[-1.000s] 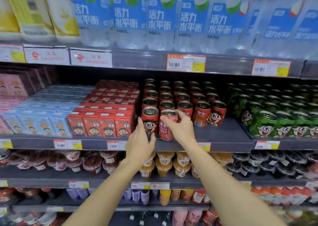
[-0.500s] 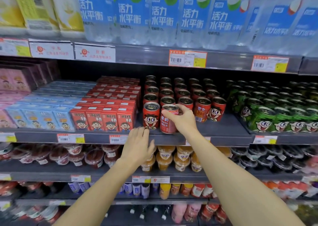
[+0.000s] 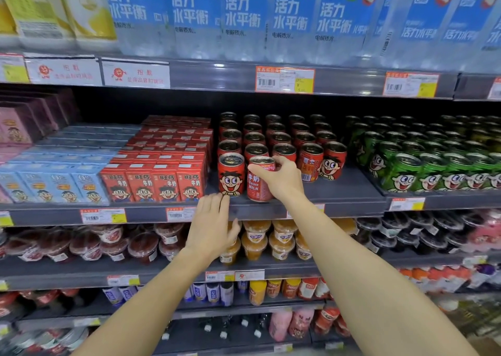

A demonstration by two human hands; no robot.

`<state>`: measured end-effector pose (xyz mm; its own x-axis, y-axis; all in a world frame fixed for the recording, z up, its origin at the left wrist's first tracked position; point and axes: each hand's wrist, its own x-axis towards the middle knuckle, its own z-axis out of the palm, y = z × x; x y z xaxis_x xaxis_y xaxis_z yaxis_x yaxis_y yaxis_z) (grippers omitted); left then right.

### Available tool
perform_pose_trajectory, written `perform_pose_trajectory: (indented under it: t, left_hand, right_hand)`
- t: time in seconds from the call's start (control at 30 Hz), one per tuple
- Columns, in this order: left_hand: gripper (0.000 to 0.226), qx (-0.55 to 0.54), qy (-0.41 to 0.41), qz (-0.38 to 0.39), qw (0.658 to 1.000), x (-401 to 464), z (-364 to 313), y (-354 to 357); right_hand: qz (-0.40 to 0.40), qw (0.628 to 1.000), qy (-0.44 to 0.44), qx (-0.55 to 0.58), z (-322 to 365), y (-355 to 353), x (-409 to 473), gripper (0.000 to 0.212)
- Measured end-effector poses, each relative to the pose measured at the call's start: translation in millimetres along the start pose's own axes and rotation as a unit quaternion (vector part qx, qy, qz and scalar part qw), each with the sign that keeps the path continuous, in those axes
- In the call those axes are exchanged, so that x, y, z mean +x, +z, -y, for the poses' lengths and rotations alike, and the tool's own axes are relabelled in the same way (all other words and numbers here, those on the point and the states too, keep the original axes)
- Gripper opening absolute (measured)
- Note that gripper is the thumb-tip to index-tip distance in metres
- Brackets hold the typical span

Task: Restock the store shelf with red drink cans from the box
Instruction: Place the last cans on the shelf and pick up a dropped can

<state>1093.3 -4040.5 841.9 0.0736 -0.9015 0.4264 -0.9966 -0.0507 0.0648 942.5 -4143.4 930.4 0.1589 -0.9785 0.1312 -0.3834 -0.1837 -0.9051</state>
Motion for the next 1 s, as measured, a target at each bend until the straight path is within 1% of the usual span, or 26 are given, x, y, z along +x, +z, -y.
perform_pose_trajectory:
  t: [0.13,0.27,0.33,0.53,0.7,0.9,1.0]
  left_hand:
    - [0.055,-0.011,-0.018,-0.004,1.0,0,-4,0]
    - [0.052,-0.015,-0.025,-0.01,1.0,1,-5,1]
    - [0.052,-0.016,-0.027,-0.013,0.999,2,-5,2]
    - [0.053,-0.015,-0.025,-0.018,0.999,1,-4,3]
    - [0.055,-0.004,-0.03,-0.008,1.0,1,-6,1]
    - [0.056,0.01,-0.03,-0.001,1.0,1,-7,1]
    - [0.056,0.021,-0.029,0.004,0.999,1,-8,1]
  right_hand:
    - [-0.022,1.0,-0.012,0.005,-1,7,-3,0.073]
    - [-0.021,0.999,-0.016,0.027,-2,11,-2,0.064]
    - [-0.024,0.999,-0.018,0.026,-6,14,-1,0.063]
    - [-0.041,0.999,-0.004,0.035,-15,21,3,0.072]
    - [-0.052,0.998,-0.007,0.044,-14,22,4,0.073]
    - [-0.03,0.999,-0.002,0.019,-19,23,5,0.079]
    - [-0.015,1.0,-0.015,-0.015,-27,26,0,0.084]
